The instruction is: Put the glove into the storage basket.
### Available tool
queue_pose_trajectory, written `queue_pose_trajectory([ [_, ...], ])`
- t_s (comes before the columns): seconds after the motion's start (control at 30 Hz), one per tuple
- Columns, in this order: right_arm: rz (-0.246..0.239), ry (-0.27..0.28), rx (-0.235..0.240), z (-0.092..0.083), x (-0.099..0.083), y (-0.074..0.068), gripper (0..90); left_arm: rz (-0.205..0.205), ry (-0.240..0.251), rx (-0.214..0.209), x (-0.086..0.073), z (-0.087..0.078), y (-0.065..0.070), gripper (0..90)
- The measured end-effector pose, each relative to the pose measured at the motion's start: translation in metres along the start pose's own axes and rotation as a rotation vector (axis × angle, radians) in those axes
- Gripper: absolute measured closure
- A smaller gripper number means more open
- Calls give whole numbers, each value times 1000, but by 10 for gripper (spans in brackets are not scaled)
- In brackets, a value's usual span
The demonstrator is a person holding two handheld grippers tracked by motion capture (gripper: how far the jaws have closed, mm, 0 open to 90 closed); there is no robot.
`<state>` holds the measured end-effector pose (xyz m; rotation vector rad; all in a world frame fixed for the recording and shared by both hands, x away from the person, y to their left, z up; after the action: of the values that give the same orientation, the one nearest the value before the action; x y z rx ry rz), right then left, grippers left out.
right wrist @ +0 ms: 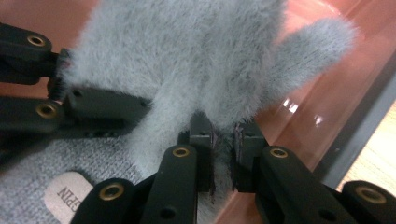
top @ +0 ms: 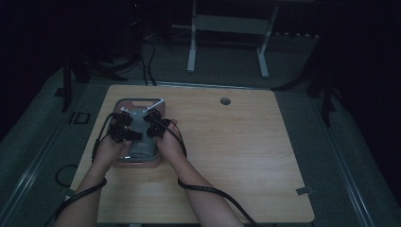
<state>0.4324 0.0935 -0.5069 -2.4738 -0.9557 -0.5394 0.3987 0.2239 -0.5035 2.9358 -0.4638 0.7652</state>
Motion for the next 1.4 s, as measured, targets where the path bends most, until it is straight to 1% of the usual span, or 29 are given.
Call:
queue_pose_trajectory([
  [0.07,-14,-9,-2,2,0,0,792,4,-25,20,2,3,2,778],
  [0.13,-21,-10,-3,2,0,0,770,-21,-48,20,2,4,0,735],
  [0.2,-27,1,4,0,1,0,717,-51,-44,36,3,4,-2,675],
  [0.23,-27,1,4,0,1,0,717,-51,-44,36,3,4,-2,637],
  [0.27,-37,10,7,-1,1,0,688,-69,-24,38,3,1,-4,637],
  [0.3,-52,21,17,-4,2,-1,624,-77,-5,38,2,-1,-5,596],
  [0.33,-60,31,11,-7,2,-1,586,-85,19,33,2,-4,-6,558],
  [0.37,-63,44,12,-10,3,0,568,-93,45,35,2,-7,-6,522],
  [0.4,-60,59,30,-14,3,1,543,-125,97,21,1,-13,-7,493],
  [0.43,-62,79,38,-20,4,1,517,-129,128,15,0,-17,-8,464],
  [0.47,-70,90,39,-24,4,2,487,-130,149,19,-1,-21,-8,426],
  [0.5,-73,99,45,-27,4,3,457,-125,175,12,-3,-25,-8,377],
  [0.53,-76,113,48,-30,3,4,425,-122,193,8,-5,-28,-8,329],
  [0.6,-71,141,61,-37,2,7,368,-129,217,-24,-8,-33,-9,320],
  [0.67,-75,162,74,-43,-1,10,307,-130,241,-35,-12,-38,-9,277],
  [0.73,-86,166,86,-47,-5,12,269,-129,267,-34,-16,-42,-8,250],
  [0.77,-96,165,94,-48,-8,13,247,-132,283,-44,-19,-43,-7,204],
  [0.8,-96,165,94,-48,-8,13,247,-132,283,-44,-19,-43,-7,175],
  [0.83,-105,162,108,-50,-10,13,229,-133,295,-59,-23,-45,-6,175],
  [0.87,-126,168,118,-53,-16,13,215,-137,315,-70,-28,-46,-5,160],
  [0.9,-135,168,118,-54,-19,13,209,-134,317,-68,-31,-47,-4,147],
  [0.97,-148,174,123,-57,-22,13,205,-113,330,-60,-36,-49,-3,147],
  [1.0,-149,177,131,-58,-24,13,199,-113,342,-61,-39,-51,-2,147],
  [1.03,-158,176,135,-59,-26,12,192,-113,342,-61,-39,-51,-2,147],
  [1.1,-178,170,140,-60,-28,11,187,-111,361,-66,-45,-54,0,147],
  [1.17,-186,167,138,-60,-31,10,185,-103,369,-61,-49,-56,2,140],
  [1.27,-191,167,143,-62,-36,10,185,-79,374,-67,-56,-57,6,138],
  [1.37,-199,170,141,-65,-41,11,185,-76,375,-86,-62,-58,10,139],
  [1.4,-199,170,141,-65,-41,11,185,-76,375,-86,-62,-58,10,139],
])
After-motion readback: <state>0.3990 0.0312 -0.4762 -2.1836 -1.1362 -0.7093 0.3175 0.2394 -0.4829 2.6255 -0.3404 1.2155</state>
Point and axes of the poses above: each handheld gripper's, and its own axes: z roughly forward along the jaws, x roughly out of its top, y roughly to its right, the point moved 1 cm from there along z, roughly forward along the jaws, and after that the axes turned 10 degrees about x, right-handed, at the moved point
